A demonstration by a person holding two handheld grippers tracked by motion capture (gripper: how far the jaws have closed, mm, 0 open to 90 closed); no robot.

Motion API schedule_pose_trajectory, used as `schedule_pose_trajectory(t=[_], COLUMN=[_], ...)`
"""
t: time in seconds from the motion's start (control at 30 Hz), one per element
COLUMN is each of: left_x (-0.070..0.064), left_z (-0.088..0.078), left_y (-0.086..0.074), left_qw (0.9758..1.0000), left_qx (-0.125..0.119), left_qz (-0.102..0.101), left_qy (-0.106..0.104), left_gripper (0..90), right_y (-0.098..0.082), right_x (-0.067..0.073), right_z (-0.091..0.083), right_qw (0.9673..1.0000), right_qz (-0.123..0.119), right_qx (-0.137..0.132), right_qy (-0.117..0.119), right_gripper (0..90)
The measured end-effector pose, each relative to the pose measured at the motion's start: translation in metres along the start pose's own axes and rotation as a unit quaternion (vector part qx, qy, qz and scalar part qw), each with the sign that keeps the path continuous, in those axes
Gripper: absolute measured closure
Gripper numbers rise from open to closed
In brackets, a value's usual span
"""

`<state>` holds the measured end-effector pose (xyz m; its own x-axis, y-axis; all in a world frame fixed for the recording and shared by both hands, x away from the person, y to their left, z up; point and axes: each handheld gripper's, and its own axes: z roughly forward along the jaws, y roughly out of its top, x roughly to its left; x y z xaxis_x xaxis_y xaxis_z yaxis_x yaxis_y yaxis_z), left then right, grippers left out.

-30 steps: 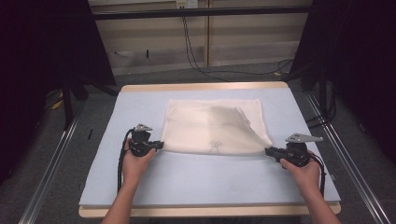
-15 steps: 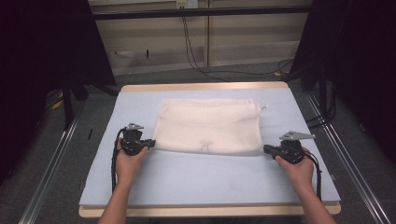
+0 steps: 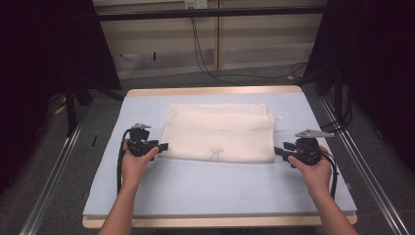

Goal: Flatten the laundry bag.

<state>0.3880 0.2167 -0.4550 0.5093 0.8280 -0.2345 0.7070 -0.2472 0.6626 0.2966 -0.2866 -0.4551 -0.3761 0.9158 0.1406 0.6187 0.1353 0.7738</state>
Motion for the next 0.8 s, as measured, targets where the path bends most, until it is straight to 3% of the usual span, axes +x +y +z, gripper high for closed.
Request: schedule_pose_trajectory(t=[0.23, 0.27, 0.37, 0.5, 0.53, 0.57, 0.6, 0.63, 0.73, 0.8], left_x=[0.005, 0.008, 0.010, 0.013, 0.012, 0.012, 0.009, 0.009, 0.009, 0.007], left_z=[0.008, 0.011, 0.016, 0.018, 0.020, 0.020, 0.016, 0.012, 0.006, -0.001], left_y=[0.014, 0.017, 0.021, 0.025, 0.024, 0.022, 0.020, 0.019, 0.016, 0.013], left_qw=[0.9999, 1.0000, 0.9999, 0.9998, 0.9985, 0.9979, 0.9988, 0.9992, 0.9988, 0.9993], left_qx=[-0.003, -0.008, -0.007, -0.018, -0.024, -0.028, -0.025, -0.017, -0.024, -0.012], left_qz=[0.005, 0.003, 0.001, -0.008, -0.039, -0.043, -0.024, -0.018, -0.021, -0.003], left_qy=[0.008, -0.003, 0.008, -0.006, -0.029, -0.039, -0.033, -0.033, -0.038, -0.034], left_gripper=[48.0, 50.5, 54.0, 61.1, 61.1, 63.0, 73.8, 77.3, 83.2, 84.4], right_y=[0.015, 0.021, 0.026, 0.031, 0.031, 0.032, 0.031, 0.030, 0.028, 0.022], right_x=[0.006, 0.007, 0.008, 0.009, 0.009, 0.008, 0.008, 0.008, 0.006, 0.005], right_z=[0.013, 0.019, 0.027, 0.035, 0.037, 0.037, 0.035, 0.034, 0.030, 0.024], right_qw=[0.9997, 0.9996, 0.9994, 0.9992, 0.9991, 0.9990, 0.9984, 0.9985, 0.9989, 0.9991], right_qz=[0.019, 0.024, 0.030, 0.034, 0.036, 0.038, 0.048, 0.048, 0.040, 0.030], right_qx=[-0.002, 0.004, 0.011, 0.015, 0.018, 0.017, 0.020, 0.015, 0.011, 0.006], right_qy=[0.017, 0.012, 0.010, 0.016, 0.016, 0.017, 0.021, 0.021, 0.023, 0.031], right_gripper=[47.4, 46.9, 48.6, 51.3, 52.6, 57.5, 65.0, 69.8, 76.5, 82.0])
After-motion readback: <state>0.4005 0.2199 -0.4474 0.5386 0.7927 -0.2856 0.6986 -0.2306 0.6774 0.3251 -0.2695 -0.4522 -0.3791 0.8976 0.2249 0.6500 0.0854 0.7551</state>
